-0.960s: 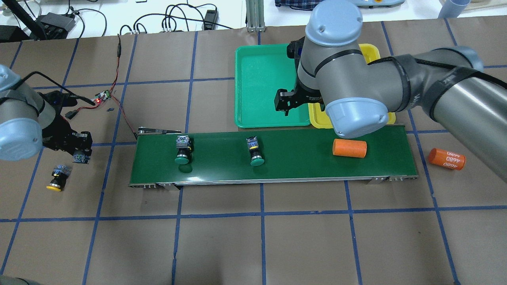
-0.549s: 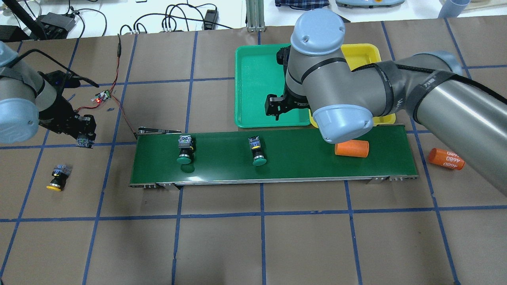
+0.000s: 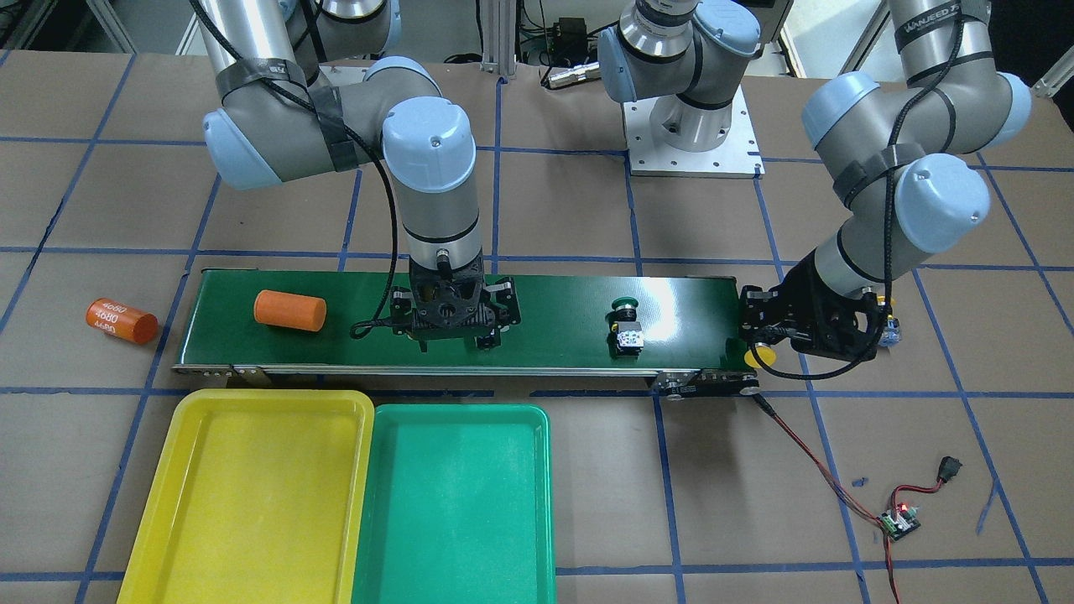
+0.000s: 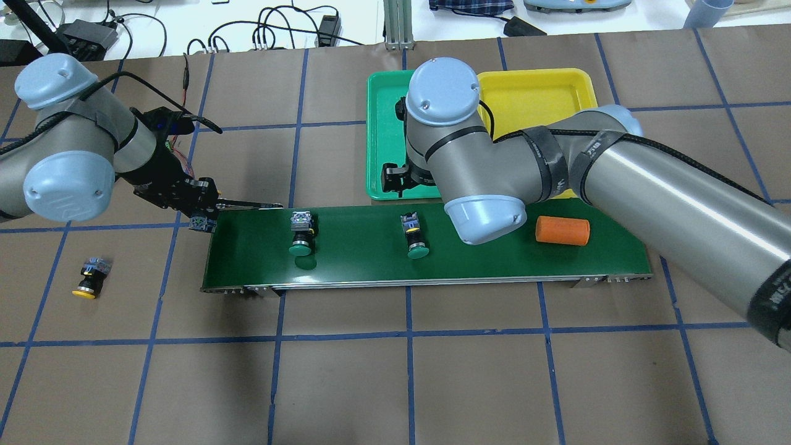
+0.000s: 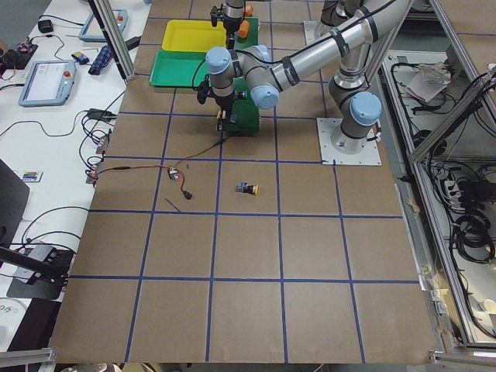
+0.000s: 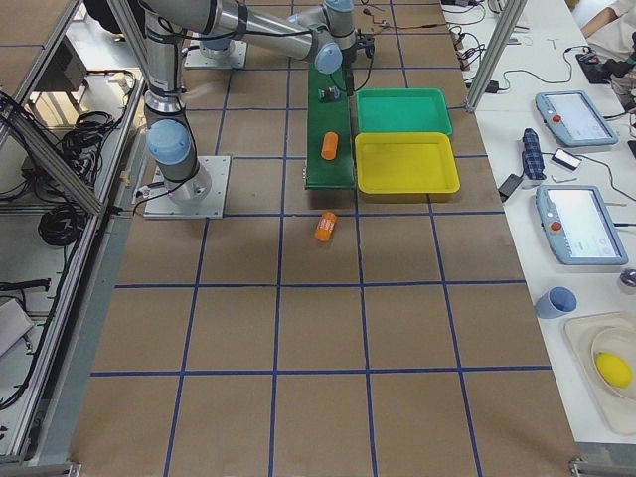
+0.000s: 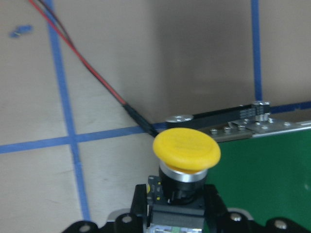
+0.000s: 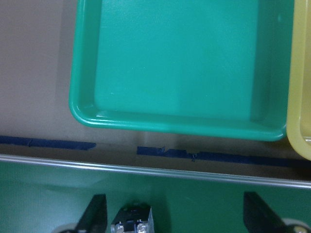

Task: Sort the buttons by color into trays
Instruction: 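Carry yellow button onto belt with left while right grasps green button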

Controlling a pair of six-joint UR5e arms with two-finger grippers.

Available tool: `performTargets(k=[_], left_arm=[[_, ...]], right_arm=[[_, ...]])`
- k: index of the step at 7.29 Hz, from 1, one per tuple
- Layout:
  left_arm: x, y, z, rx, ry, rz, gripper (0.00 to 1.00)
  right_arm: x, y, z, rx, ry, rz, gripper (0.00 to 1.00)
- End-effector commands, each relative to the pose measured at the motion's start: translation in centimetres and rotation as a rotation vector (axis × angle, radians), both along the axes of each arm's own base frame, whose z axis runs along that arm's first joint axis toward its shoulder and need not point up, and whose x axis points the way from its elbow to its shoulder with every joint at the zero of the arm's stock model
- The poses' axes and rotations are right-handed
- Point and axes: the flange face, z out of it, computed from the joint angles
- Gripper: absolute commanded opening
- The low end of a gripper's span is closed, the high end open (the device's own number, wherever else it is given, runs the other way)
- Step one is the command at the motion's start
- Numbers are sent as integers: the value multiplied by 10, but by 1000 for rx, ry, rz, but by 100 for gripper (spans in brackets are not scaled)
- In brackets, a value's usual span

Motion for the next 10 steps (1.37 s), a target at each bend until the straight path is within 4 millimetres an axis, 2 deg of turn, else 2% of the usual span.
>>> performTargets(k=[1,2,4,5,6,7,8,9,10], left_arm=[[-10,13,-7,16,7,-3,0],[-11,14,-9,23,16,-1,0],[-12,16,-13,44,22,1,0],[-14,25,-15,52,23,4,0],[-17,34,-27,74,30,6,20],[-18,36,-38,97,32,22,52],[-18,38,-29,84,18,39,100],[-16,36,-20,76,-2,76,100],[-17,36,-4,40,-6,80,100]], right_arm=[[0,17,-21,30,43,15,94],[-1,21,-29,45,49,17,91],[0,23,-26,41,52,18,91],[4,27,-29,46,56,29,90],[3,32,-36,61,60,32,89],[0,36,-42,65,84,44,81],[-3,34,-41,52,121,46,70],[-4,32,-36,36,137,64,37],[-4,30,-33,28,142,89,11]])
